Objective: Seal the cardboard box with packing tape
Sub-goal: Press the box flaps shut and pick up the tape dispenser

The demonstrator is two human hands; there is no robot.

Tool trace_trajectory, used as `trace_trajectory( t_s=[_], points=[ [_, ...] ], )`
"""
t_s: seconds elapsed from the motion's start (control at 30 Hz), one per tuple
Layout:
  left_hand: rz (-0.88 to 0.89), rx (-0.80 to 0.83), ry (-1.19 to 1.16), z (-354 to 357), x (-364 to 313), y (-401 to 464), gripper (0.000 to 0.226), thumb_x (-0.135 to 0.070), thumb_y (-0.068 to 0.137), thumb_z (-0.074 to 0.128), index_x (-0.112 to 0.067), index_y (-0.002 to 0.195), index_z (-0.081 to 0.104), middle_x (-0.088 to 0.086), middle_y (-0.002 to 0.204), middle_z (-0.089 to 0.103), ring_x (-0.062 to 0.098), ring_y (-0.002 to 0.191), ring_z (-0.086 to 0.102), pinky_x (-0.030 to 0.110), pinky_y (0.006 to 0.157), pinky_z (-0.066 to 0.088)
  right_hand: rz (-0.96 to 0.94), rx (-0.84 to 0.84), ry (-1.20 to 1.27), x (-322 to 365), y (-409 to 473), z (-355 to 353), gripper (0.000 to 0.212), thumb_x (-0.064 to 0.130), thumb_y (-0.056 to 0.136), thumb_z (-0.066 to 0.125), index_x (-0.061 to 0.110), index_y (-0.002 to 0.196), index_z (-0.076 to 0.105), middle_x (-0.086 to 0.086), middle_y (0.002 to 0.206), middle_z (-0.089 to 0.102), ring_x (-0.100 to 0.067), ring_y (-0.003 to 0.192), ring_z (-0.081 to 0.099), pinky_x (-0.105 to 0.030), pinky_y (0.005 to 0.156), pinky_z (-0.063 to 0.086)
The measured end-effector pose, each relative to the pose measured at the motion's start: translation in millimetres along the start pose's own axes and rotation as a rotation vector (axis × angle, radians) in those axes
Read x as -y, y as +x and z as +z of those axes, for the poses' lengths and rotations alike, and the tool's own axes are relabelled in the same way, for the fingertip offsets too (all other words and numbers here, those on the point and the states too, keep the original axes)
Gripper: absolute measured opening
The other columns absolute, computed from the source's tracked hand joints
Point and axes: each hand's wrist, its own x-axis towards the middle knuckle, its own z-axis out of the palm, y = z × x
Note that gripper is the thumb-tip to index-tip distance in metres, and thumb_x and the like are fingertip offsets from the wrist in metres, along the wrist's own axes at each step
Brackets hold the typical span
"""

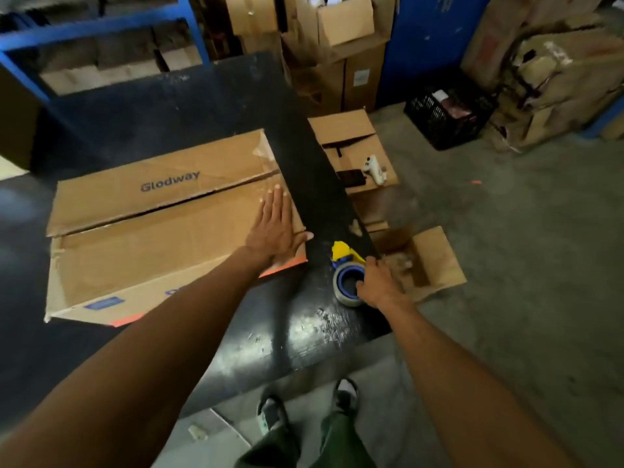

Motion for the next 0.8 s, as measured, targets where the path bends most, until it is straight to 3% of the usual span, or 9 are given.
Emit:
trace_trajectory(
  t_s=[0.17,0.23,0.33,0.4,0.47,0.57,0.7,0.8],
  points=[
    [0.047,0.077,0.021,-4.1,6.2,3.5,0.099,-0.065,0.096,0.034,0.002,0.153,-0.011,0.023,0.161,-0.018,0.037,0.15,-0.016,0.045,0.121,-0.008,-0.009,-0.047,0.01,2.2,13.6,5.4,0.047,0.013,0.088,0.061,0.012,0.133,0.046,-0.02,0.125,0.057,-0.038,0.114,0.056,-0.041,0.086,0.047],
    [0.101,0.146,0.074,-13.6,19.6,2.9,0.102,-0.066,0.093,0.041,-0.004,0.154,-0.015,0.019,0.162,-0.02,0.038,0.149,-0.017,0.053,0.118,-0.009,-0.04,-0.029,0.092,1.6,18.2,0.3,0.039,0.016,0.088,0.061,0.013,0.127,0.053,-0.019,0.119,0.062,-0.039,0.109,0.058,-0.04,0.083,0.047],
    [0.071,0.186,0.077,-20.0,43.1,-4.3,0.103,-0.071,0.086,0.048,-0.029,0.154,-0.017,0.002,0.164,-0.023,0.047,0.145,-0.021,0.074,0.107,-0.009,-0.063,-0.003,0.372,1.6,22.5,-16.7,0.027,0.018,0.085,0.062,0.019,0.112,0.065,-0.013,0.111,0.069,-0.035,0.104,0.062,-0.038,0.084,0.049],
    [0.051,0.168,0.064,-17.9,47.3,-9.8,0.102,-0.074,0.084,0.049,-0.038,0.153,-0.017,-0.001,0.164,-0.023,0.053,0.143,-0.02,0.08,0.103,-0.005,-0.04,0.022,0.563,6.3,20.0,-34.2,0.037,0.018,0.081,0.062,0.025,0.117,0.067,-0.006,0.109,0.07,-0.029,0.1,0.064,-0.037,0.084,0.052],
    [0.049,0.169,0.052,-16.3,45.5,-10.0,0.1,-0.074,0.084,0.048,-0.039,0.153,-0.016,-0.002,0.164,-0.023,0.054,0.143,-0.02,0.081,0.103,-0.004,-0.017,0.033,0.772,15.4,14.8,-53.7,0.041,0.016,0.078,0.061,0.031,0.115,0.069,-0.003,0.106,0.069,-0.026,0.096,0.064,-0.042,0.078,0.058],
    [0.029,0.178,0.018,-16.2,38.8,-15.7,0.098,-0.073,0.085,0.048,-0.04,0.154,-0.013,-0.004,0.164,-0.021,0.054,0.143,-0.02,0.081,0.103,-0.004,0.008,0.112,1.039,36.8,8.6,-83.6,0.027,0.01,0.078,0.059,0.028,0.096,0.068,-0.007,0.101,0.066,-0.029,0.094,0.063,-0.046,0.068,0.059],
    [-0.003,0.16,-0.013,-8.6,23.1,-30.0,0.097,-0.073,0.085,0.049,-0.04,0.155,-0.008,-0.005,0.165,-0.019,0.053,0.144,-0.02,0.081,0.103,-0.003,-0.092,0.22,1.241,64.9,4.5,-107.2,0.036,0.014,0.074,0.061,0.022,0.107,0.072,-0.017,0.11,0.07,-0.03,0.093,0.066,-0.041,0.073,0.051],
    [0.01,0.191,-0.067,-14.4,15.3,-35.7,0.099,-0.065,0.086,0.057,-0.037,0.156,-0.007,-0.004,0.165,-0.019,0.053,0.142,-0.024,0.082,0.101,-0.008,-0.217,0.298,1.347,91.3,-4.7,-116.5,0.036,0.012,0.081,0.054,0.018,0.112,0.072,-0.012,0.106,0.071,-0.026,0.091,0.064,-0.037,0.077,0.048]
  ],
)
